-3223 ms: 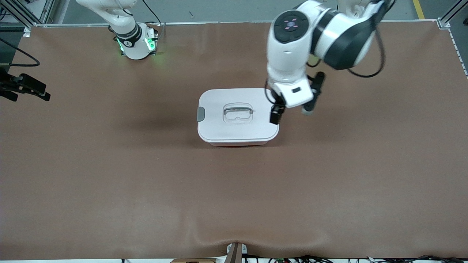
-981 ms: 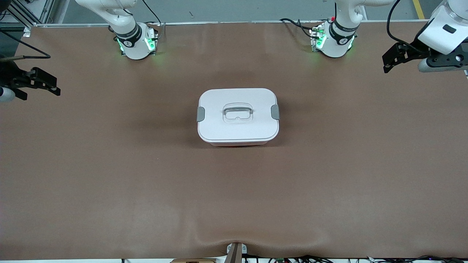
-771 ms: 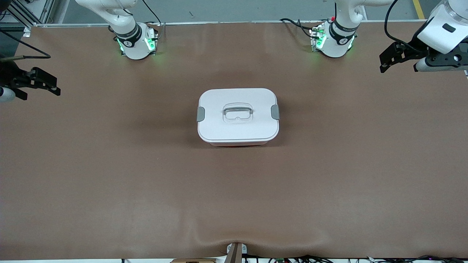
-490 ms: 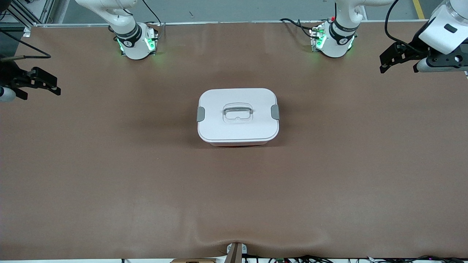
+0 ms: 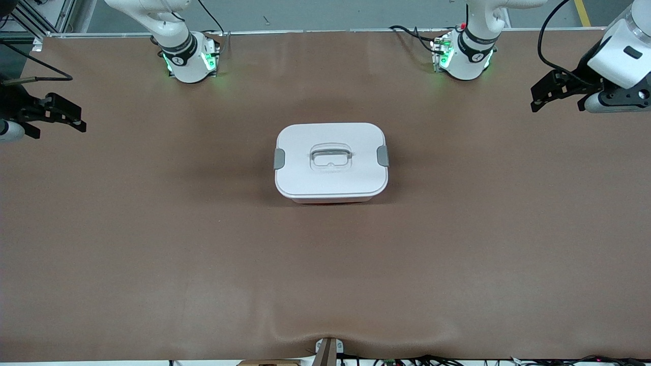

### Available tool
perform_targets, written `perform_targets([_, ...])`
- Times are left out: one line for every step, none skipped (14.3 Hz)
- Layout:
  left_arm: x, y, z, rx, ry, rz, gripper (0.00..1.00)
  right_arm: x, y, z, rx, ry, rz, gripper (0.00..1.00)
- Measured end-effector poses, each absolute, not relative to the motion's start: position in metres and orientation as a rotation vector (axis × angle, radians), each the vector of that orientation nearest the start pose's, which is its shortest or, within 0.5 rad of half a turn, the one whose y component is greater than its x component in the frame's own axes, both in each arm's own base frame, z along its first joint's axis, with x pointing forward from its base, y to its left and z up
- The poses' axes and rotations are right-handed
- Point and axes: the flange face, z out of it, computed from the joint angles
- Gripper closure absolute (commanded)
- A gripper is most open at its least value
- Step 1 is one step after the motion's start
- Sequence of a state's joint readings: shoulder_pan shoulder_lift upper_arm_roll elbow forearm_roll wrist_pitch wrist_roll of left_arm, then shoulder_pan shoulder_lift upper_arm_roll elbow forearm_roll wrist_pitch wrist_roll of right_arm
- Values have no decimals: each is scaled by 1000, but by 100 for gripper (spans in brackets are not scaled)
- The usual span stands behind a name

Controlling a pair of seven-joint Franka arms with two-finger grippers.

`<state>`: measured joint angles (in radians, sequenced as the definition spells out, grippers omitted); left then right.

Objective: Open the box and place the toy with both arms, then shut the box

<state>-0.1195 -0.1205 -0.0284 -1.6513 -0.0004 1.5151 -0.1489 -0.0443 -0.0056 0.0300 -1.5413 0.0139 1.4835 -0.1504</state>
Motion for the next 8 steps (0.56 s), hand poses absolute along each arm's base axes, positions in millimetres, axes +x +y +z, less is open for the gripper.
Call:
perform_targets([507,-77,646,-3136,-2,23,0,544,-6,634,-3115,-214,80,0])
perform_targets([509,-77,646,-3137,-2,22,0,544,-6,634,-3115,-215,80,0])
perform_targets([511,-77,646,-3137,-2,19,0,544,-6,634,-3114,-224,80,0])
perform_targets([513,-77,647,-3138,-2,17,0,544,-6,634,-3113,-241,79,0])
perform_targets([513,-77,647,-3138,-2,16,0,544,-6,634,-3112,-250,77,0])
perform_targets([513,-77,647,-3138,-2,16,0,544,-6,634,-3111,-256,75,0])
perform_targets([513,-77,647,-3138,-2,16,0,544,-6,634,-3111,-260,74,0])
perform_targets([513,-77,647,-3138,-2,16,0,544,-6,634,-3111,-263,74,0])
